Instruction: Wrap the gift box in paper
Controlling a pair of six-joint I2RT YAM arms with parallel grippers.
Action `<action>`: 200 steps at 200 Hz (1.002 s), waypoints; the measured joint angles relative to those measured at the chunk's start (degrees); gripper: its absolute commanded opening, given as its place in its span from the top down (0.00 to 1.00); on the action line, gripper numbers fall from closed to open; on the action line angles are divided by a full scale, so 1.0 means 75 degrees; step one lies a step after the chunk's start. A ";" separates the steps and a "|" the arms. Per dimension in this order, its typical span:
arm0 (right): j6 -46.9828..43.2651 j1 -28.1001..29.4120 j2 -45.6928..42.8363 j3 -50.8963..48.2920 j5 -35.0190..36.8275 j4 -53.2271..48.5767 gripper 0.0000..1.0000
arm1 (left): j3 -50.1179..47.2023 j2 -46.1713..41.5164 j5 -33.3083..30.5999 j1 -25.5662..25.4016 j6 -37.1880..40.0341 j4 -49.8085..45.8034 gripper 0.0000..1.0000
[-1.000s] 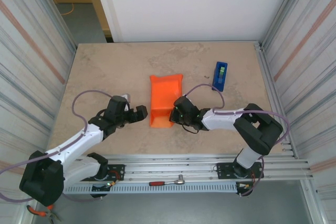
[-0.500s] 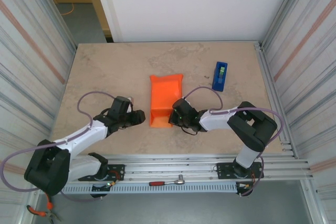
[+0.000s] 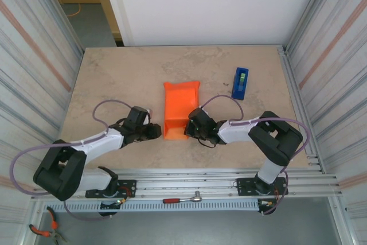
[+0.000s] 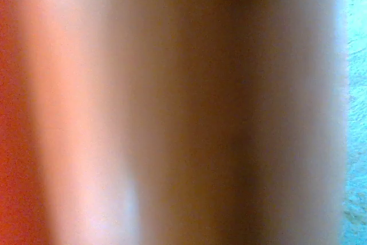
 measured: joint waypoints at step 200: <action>0.0003 0.0000 0.0000 -0.0044 -0.0003 0.0082 1.00 | 0.0446 0.0764 -0.0087 -0.1110 0.0114 0.1029 0.59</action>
